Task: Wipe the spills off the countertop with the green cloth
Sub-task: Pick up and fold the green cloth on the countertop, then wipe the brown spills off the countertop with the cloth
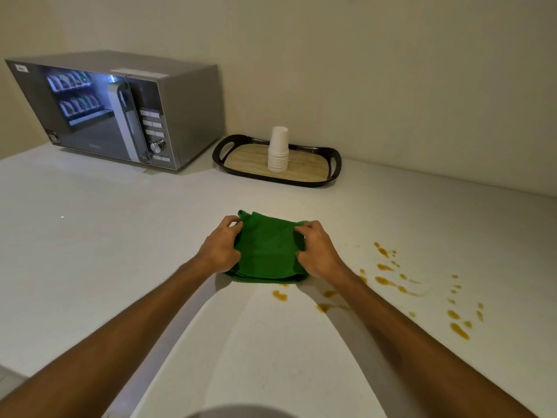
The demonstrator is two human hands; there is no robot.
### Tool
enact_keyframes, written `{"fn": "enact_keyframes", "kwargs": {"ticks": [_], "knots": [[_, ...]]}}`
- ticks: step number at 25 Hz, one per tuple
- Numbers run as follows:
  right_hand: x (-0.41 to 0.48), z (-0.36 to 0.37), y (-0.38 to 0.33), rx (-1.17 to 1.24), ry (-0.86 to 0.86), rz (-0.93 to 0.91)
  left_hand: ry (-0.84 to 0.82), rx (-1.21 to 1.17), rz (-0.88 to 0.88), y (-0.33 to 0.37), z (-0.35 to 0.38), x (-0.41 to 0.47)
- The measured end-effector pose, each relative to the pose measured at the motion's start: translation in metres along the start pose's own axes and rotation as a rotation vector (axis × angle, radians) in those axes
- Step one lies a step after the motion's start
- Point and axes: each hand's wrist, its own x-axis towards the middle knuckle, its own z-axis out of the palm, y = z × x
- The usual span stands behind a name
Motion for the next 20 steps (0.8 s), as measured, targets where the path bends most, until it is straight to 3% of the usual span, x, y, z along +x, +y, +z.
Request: {"fn": "enact_keyframes", "kwargs": {"ticks": [4, 6, 8, 11, 14, 20], "knots": [[-0.002, 0.000, -0.006, -0.234, 0.012, 0.223, 0.012, -0.030, -0.022, -0.014, 0.000, 0.002], [-0.001, 0.003, -0.013, -0.401, 0.111, 0.220, 0.085, 0.011, -0.022, -0.021, 0.002, -0.003], [0.006, 0.015, -0.029, -0.362, 0.162, 0.133, 0.151, 0.068, 0.000, -0.032, 0.006, -0.007], [0.023, 0.057, -0.053, -0.234, -0.027, 0.205, 0.161, 0.192, 0.056, -0.051, 0.011, -0.006], [0.039, 0.099, -0.056, -0.355, -0.113, 0.321, 0.077, 0.317, 0.037, -0.067, 0.016, -0.003], [0.079, 0.056, 0.003, -0.539, -0.264, -0.119, 0.092, 0.354, 0.025, -0.078, 0.028, -0.002]]}}
